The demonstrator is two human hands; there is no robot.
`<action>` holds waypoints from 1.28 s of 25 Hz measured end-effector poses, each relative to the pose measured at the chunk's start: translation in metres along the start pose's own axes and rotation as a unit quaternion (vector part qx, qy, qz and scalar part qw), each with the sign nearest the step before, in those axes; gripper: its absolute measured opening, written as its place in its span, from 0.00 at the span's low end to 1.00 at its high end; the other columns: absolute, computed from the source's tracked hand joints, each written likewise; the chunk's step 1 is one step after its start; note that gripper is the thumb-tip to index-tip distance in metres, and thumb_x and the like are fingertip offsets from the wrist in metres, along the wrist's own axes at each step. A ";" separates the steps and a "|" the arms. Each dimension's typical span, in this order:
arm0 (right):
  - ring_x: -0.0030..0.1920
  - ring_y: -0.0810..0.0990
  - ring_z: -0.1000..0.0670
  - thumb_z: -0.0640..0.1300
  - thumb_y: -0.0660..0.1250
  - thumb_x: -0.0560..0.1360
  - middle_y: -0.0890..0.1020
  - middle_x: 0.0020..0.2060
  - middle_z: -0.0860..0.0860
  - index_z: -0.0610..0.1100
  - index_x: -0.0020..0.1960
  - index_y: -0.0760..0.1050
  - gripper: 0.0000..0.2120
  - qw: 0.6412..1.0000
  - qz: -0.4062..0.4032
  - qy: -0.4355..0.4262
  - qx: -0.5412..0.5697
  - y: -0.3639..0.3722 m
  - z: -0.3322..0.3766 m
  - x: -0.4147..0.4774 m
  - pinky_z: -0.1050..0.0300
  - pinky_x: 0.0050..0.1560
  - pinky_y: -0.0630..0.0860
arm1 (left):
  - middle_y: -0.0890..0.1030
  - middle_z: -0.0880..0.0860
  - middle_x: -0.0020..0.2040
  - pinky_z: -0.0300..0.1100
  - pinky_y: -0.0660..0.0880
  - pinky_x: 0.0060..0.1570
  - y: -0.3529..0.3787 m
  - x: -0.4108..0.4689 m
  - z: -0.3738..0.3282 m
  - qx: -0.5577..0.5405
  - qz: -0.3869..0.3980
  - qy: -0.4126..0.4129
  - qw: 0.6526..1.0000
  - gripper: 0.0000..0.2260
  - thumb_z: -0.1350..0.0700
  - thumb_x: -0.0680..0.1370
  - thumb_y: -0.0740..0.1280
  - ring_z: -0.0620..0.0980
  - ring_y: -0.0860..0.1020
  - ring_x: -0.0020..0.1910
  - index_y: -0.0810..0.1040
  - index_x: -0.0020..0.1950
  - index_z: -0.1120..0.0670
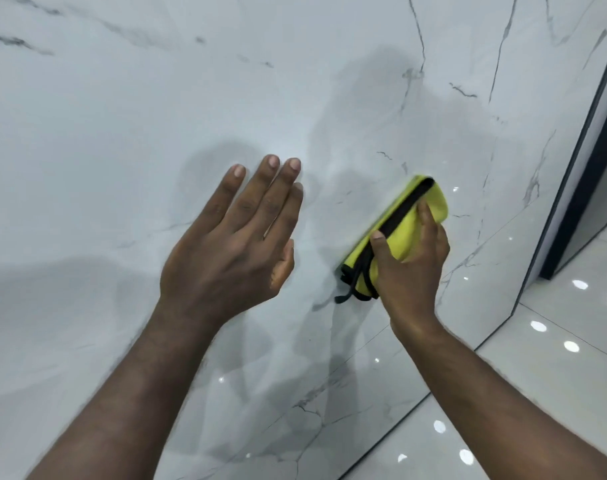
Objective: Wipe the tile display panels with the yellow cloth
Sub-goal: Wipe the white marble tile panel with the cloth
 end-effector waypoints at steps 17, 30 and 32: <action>0.67 0.63 0.71 0.37 0.75 0.76 0.60 0.77 0.51 0.56 0.74 0.71 0.32 0.989 0.014 -0.141 -0.053 0.005 0.028 -0.023 0.77 0.64 0.64 | 0.69 0.61 0.82 0.61 0.69 0.79 -0.004 0.001 -0.003 -0.010 -0.035 -0.005 0.999 0.25 0.53 0.82 0.66 0.61 0.69 0.82 0.76 0.78 0.62; 0.78 0.62 0.52 0.38 0.70 0.78 0.61 0.81 0.49 0.55 0.77 0.69 0.31 0.983 -0.067 -0.168 -0.026 0.043 0.133 -0.058 0.45 0.80 0.62 | 0.61 0.59 0.87 0.65 0.49 0.85 -0.069 -0.092 0.097 -0.059 -0.029 -0.198 0.978 0.28 0.51 0.83 0.65 0.61 0.58 0.86 0.70 0.83 0.56; 0.77 0.63 0.51 0.40 0.72 0.78 0.60 0.81 0.51 0.55 0.76 0.71 0.29 0.943 -0.018 -0.318 -0.096 0.065 0.165 -0.100 0.48 0.78 0.65 | 0.61 0.60 0.87 0.66 0.51 0.85 -0.075 -0.104 0.112 -0.062 -0.032 -0.195 0.978 0.28 0.51 0.83 0.65 0.61 0.59 0.86 0.70 0.83 0.57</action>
Point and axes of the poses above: each hand's wrist, its own x-axis towards the middle knuckle, its own y-axis out of the palm, z = x × y, the point moved 9 cm from there along x, towards the middle knuckle
